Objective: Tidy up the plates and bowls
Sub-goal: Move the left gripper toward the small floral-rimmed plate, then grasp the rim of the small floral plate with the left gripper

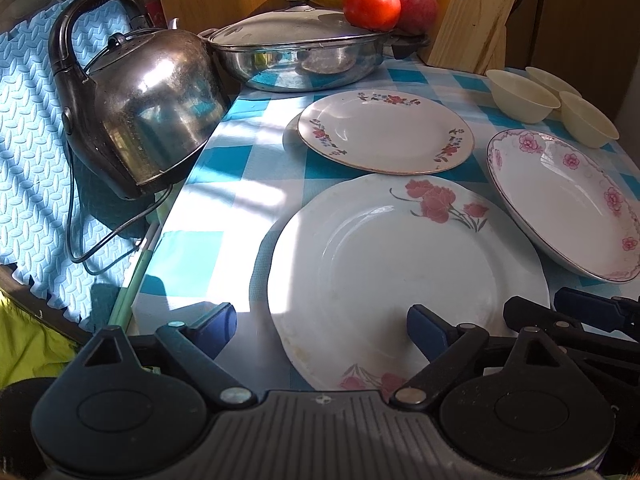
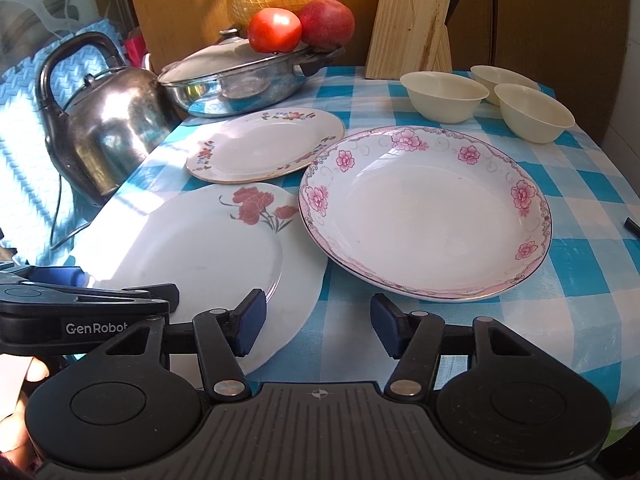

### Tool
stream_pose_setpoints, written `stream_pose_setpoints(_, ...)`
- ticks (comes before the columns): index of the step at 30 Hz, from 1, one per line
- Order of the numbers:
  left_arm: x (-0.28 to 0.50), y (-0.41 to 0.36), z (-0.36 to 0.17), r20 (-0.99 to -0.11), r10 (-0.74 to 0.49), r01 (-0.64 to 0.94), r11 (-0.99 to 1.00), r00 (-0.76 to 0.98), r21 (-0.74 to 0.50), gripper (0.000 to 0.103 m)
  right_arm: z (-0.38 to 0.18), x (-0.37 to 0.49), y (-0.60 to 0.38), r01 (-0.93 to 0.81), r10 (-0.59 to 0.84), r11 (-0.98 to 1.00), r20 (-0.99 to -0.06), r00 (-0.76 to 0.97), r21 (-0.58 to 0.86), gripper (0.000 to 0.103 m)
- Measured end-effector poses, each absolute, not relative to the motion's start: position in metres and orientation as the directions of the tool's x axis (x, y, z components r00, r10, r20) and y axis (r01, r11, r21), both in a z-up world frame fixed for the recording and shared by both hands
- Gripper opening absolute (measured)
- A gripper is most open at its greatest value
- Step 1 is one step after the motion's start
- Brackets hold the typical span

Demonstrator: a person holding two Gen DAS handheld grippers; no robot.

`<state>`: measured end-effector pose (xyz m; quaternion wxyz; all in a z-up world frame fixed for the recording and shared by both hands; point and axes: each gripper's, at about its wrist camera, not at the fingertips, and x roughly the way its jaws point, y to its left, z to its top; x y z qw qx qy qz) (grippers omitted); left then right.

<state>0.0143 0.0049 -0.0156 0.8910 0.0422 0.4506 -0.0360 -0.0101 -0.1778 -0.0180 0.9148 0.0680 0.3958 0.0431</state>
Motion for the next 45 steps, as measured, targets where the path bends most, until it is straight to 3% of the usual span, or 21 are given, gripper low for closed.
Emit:
stream_pose_setpoints(4,0.013,0.005,-0.016,-0.806,-0.033,0.109,0.993,0.591,0.039,0.083,-0.018,-0.011,-0.175,-0.065,0.191,0.977,-0.713,0.675,0.201,0.047)
stream_pose_setpoints(10,0.013,0.003,-0.015,-0.807,-0.05,0.121,0.992,0.588,0.026,0.08,-0.017,-0.012,-0.175,-0.075,0.203,0.975,-0.711,0.673,0.208,0.044)
stream_pose_setpoints(12,0.012,0.004,-0.014,-0.803,-0.061,0.124,0.992,0.592,0.015,0.08,-0.017,-0.011,-0.175,-0.079,0.206,0.975,-0.714,0.669,0.208,0.044)
stream_pose_setpoints(16,0.011,0.006,-0.008,-0.793,-0.079,0.123,0.992,0.604,-0.005,0.081,-0.013,-0.015,-0.179,-0.064,0.182,0.98,-0.71,0.68,0.189,0.055)
stream_pose_setpoints(27,0.032,0.002,0.02,-0.754,-0.09,0.147,0.989,0.651,0.008,0.083,0.009,-0.011,-0.195,-0.097,0.244,0.965,-0.689,0.683,0.245,0.061)
stream_pose_setpoints(32,0.067,0.004,0.036,-0.735,-0.071,0.131,0.991,0.674,0.024,0.083,0.034,0.015,-0.198,-0.122,0.217,0.974,-0.643,0.735,0.189,0.065)
stream_pose_setpoints(38,0.122,0.006,0.04,-0.74,-0.042,0.09,0.996,0.671,0.026,0.083,0.04,0.086,-0.207,-0.113,0.191,0.981,-0.657,0.73,0.159,0.064)
stream_pose_setpoints(45,0.171,0.009,0.014,-0.801,-0.08,0.081,0.996,0.594,-0.039,0.083,0.015,0.166,-0.224,-0.064,0.237,0.963,-0.715,0.658,0.261,0.058)
